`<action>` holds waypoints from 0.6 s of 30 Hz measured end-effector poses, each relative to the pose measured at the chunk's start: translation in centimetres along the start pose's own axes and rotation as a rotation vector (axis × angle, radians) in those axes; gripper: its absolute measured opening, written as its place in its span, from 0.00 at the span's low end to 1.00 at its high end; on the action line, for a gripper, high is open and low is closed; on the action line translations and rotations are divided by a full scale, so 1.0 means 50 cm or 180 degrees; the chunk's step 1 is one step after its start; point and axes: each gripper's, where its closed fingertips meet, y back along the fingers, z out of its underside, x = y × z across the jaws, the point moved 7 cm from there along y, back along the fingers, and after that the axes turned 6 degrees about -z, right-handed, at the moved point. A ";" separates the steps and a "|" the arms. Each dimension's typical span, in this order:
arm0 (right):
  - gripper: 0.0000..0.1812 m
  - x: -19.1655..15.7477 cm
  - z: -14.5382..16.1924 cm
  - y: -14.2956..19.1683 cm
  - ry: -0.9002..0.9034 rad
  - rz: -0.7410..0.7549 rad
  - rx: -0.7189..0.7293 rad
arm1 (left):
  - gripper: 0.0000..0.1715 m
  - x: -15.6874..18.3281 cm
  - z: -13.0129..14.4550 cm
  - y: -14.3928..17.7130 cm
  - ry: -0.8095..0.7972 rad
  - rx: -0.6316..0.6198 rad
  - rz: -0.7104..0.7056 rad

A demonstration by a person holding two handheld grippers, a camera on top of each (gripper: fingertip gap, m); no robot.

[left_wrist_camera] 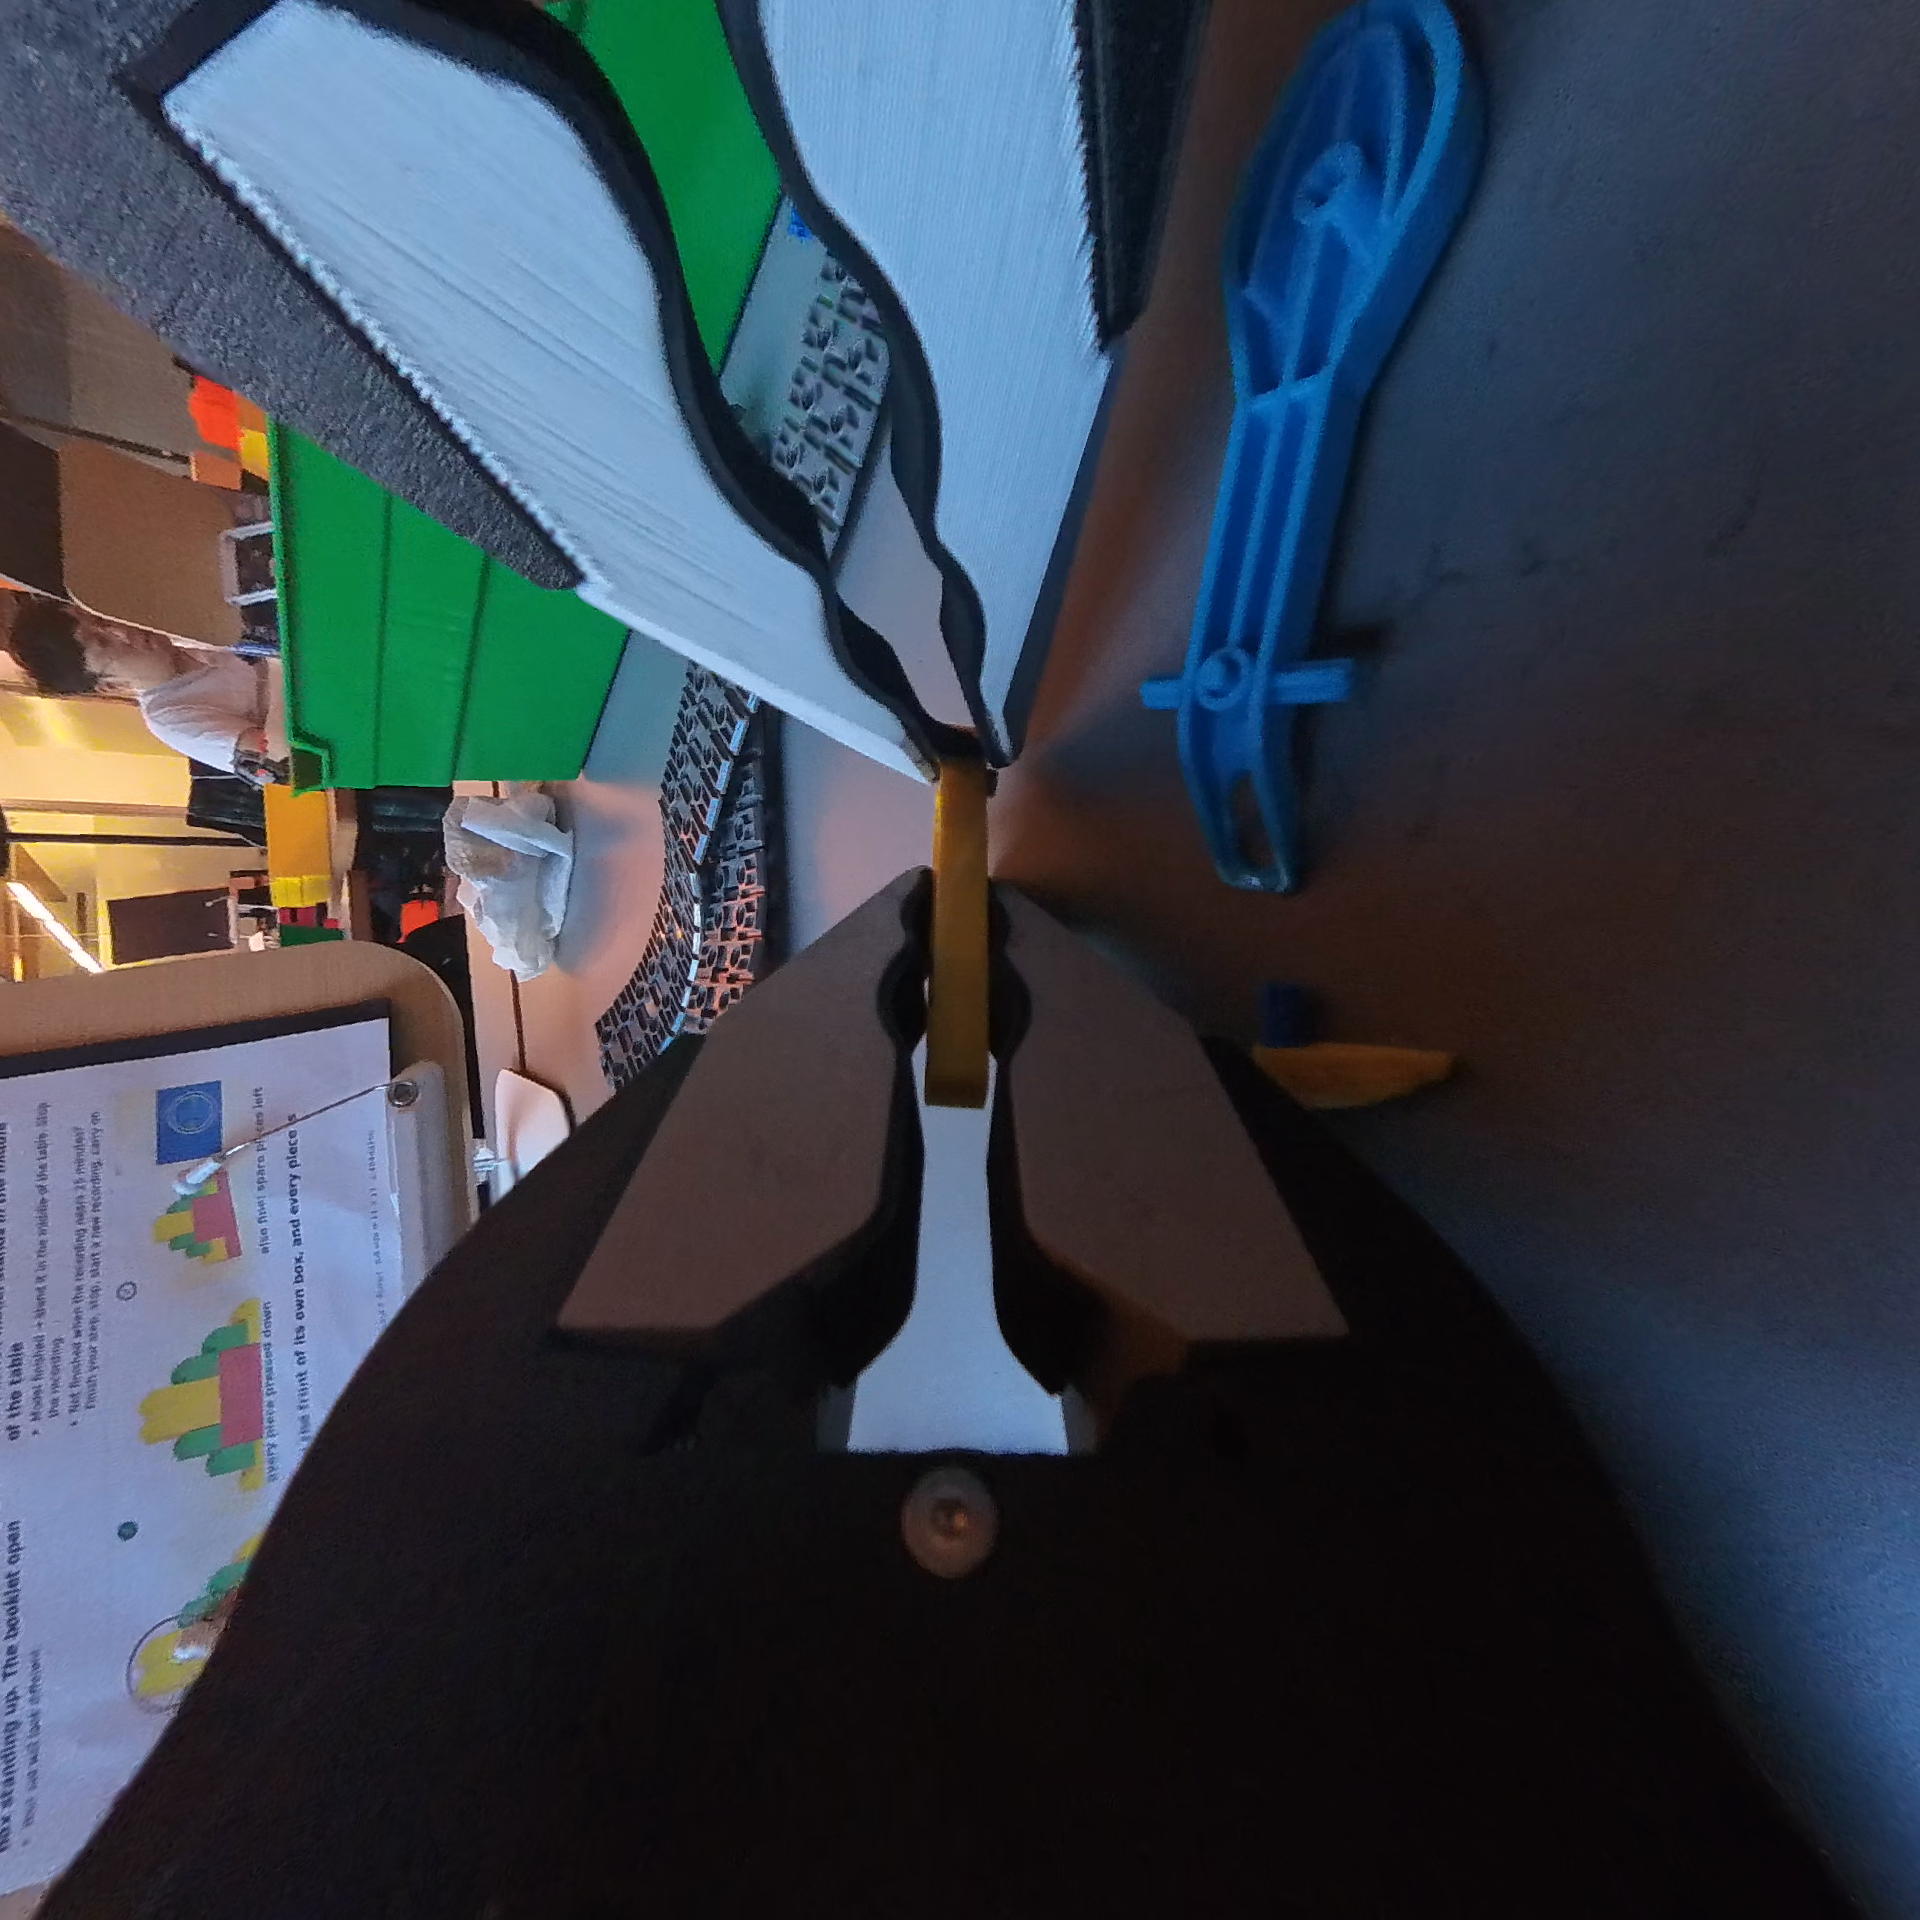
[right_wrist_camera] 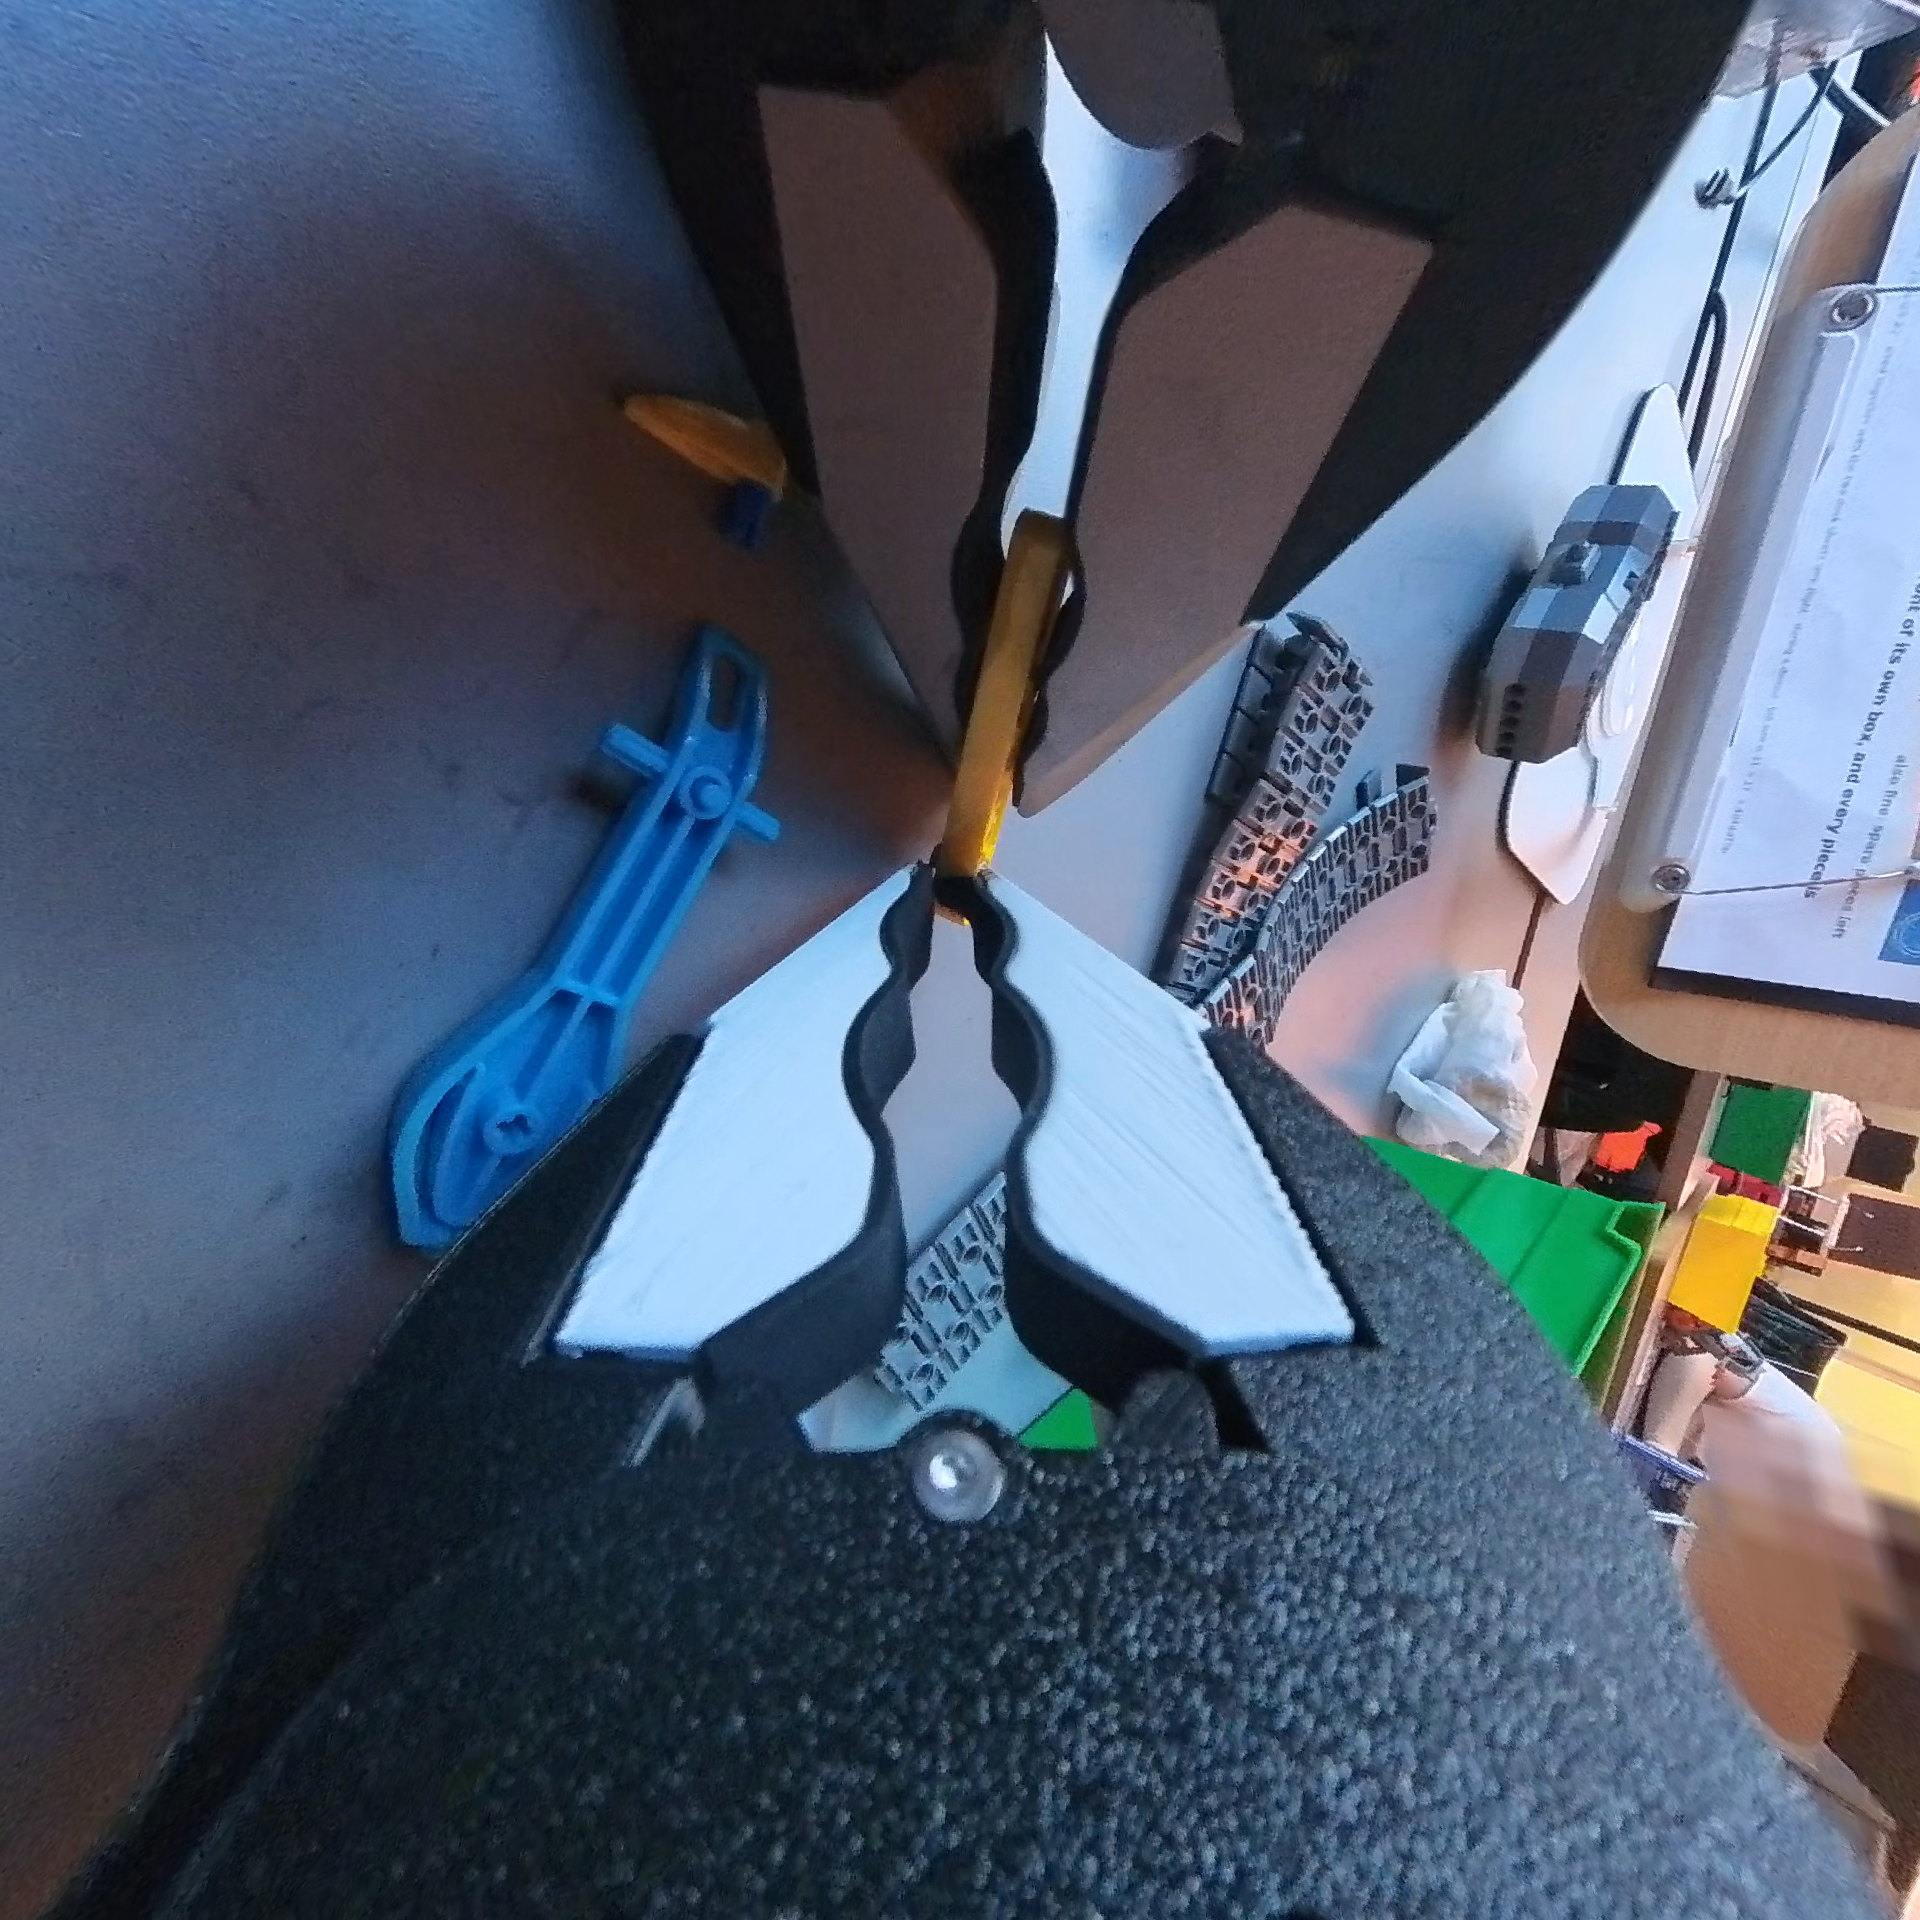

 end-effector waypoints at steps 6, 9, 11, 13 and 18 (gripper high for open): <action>0.02 0.001 0.001 -0.004 0.0092 -0.0001 0.0013 | 0.03 0.001 0.000 -0.001 -0.0028 0.0003 -0.0015; 0.02 0.002 0.002 -0.007 0.0142 0.0015 0.0056 | 0.03 0.000 0.003 -0.002 -0.0007 -0.0006 -0.0014; 0.02 0.006 0.007 -0.010 0.0091 -0.0013 0.0206 | 0.03 -0.002 0.007 -0.002 0.0003 0.0004 -0.0014; 0.02 0.010 0.012 -0.011 0.0001 -0.0129 0.0379 | 0.03 0.000 0.009 -0.002 -0.0064 0.0067 -0.0033; 0.02 0.020 0.020 -0.015 0.0175 -0.0347 0.0524 | 0.03 -0.001 0.009 -0.003 -0.0096 0.0097 -0.0030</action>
